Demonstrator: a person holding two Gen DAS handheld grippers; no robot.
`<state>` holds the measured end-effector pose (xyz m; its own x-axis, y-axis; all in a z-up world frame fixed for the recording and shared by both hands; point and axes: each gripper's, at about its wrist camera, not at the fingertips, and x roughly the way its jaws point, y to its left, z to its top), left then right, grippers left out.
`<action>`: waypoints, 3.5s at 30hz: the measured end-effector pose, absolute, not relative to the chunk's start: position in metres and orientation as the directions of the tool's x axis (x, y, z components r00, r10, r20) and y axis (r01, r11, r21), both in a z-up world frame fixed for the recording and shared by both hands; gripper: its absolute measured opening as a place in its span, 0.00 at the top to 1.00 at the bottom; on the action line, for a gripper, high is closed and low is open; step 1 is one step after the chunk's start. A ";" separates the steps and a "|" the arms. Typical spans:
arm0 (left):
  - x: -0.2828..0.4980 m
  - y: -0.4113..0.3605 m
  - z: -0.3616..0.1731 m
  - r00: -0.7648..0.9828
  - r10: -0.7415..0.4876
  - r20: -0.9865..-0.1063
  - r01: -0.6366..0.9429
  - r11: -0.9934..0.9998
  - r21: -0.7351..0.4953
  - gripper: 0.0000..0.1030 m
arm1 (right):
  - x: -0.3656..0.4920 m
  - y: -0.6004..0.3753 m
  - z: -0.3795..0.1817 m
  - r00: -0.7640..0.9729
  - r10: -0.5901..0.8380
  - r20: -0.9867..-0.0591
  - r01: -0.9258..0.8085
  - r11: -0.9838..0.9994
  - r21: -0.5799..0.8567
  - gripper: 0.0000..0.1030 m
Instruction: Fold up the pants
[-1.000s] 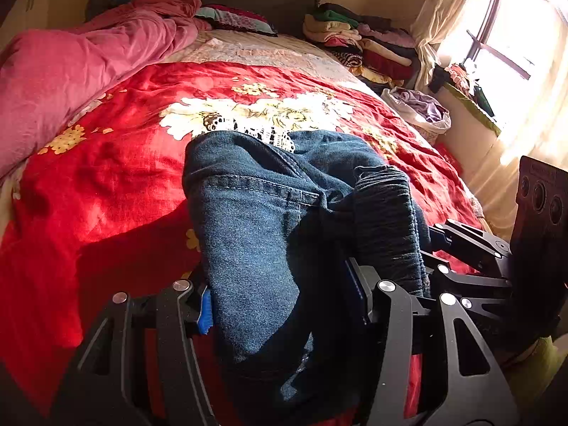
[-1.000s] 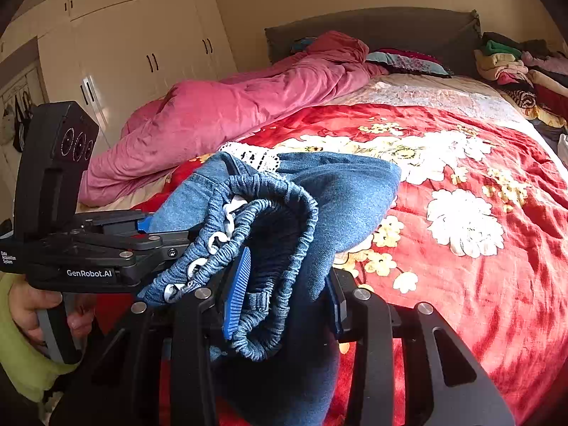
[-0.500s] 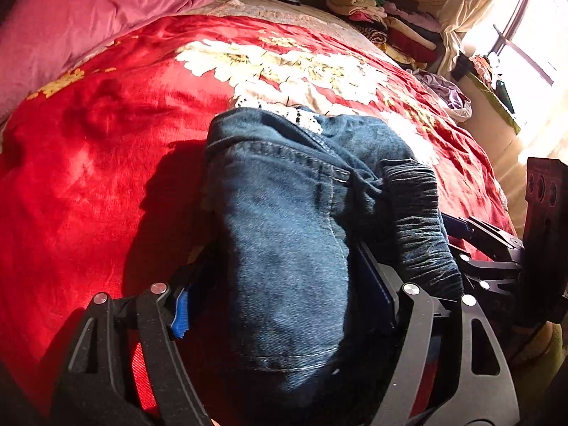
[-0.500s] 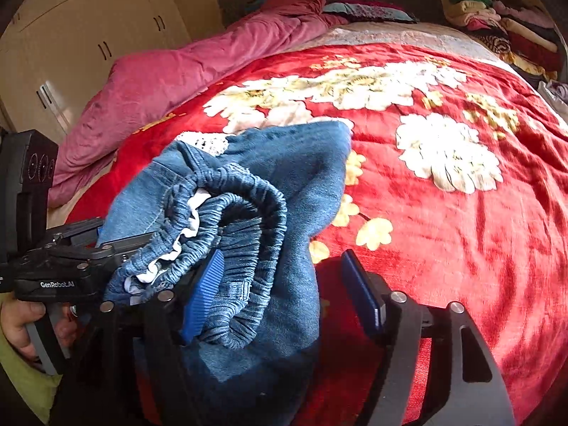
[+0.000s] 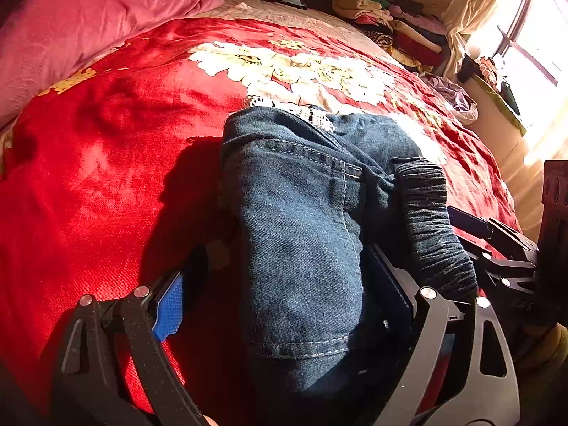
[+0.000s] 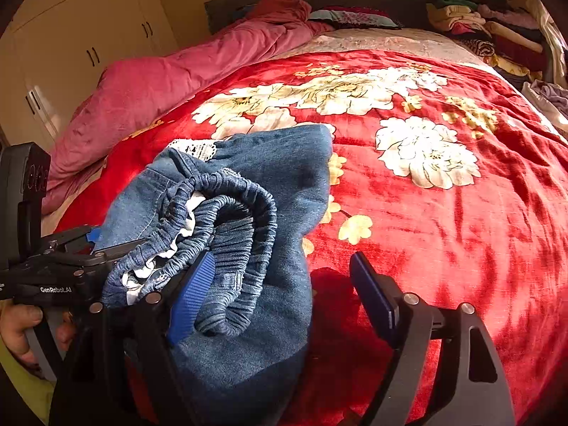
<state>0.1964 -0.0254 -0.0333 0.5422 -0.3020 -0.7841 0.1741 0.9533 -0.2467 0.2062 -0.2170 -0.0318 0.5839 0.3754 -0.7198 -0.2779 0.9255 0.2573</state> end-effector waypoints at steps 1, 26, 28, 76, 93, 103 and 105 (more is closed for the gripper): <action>0.195 -0.024 -0.031 0.546 -0.301 -0.782 0.172 0.954 -0.247 0.19 | 0.204 -0.219 -0.030 0.587 0.380 -0.715 -0.276 0.924 0.265 0.25; 0.120 -0.012 0.039 0.691 -0.186 -0.698 0.107 0.982 -0.155 0.09 | 0.123 -0.237 0.054 0.760 0.350 -0.548 -0.298 0.937 0.184 0.04; 0.113 -0.011 0.042 0.698 -0.175 -0.694 0.102 0.984 -0.145 0.09 | 0.116 -0.237 0.056 0.764 0.344 -0.546 -0.298 0.938 0.174 0.04; 0.032 -0.011 -0.006 0.648 -0.118 -0.752 0.052 0.993 -0.111 0.09 | 0.046 -0.222 0.005 0.693 0.292 -0.659 -0.255 0.955 0.155 0.04; 0.031 -0.006 -0.002 0.655 -0.115 -0.747 0.045 0.993 -0.113 0.09 | 0.042 -0.219 0.011 0.703 0.277 -0.655 -0.257 0.958 0.129 0.04; 0.031 -0.006 -0.002 0.653 -0.115 -0.748 0.044 0.993 -0.114 0.09 | 0.041 -0.219 0.011 0.704 0.280 -0.653 -0.260 0.957 0.130 0.04; 0.031 -0.005 -0.001 0.653 -0.119 -0.748 0.046 0.992 -0.119 0.09 | 0.041 -0.219 0.011 0.704 0.280 -0.653 -0.261 0.957 0.129 0.04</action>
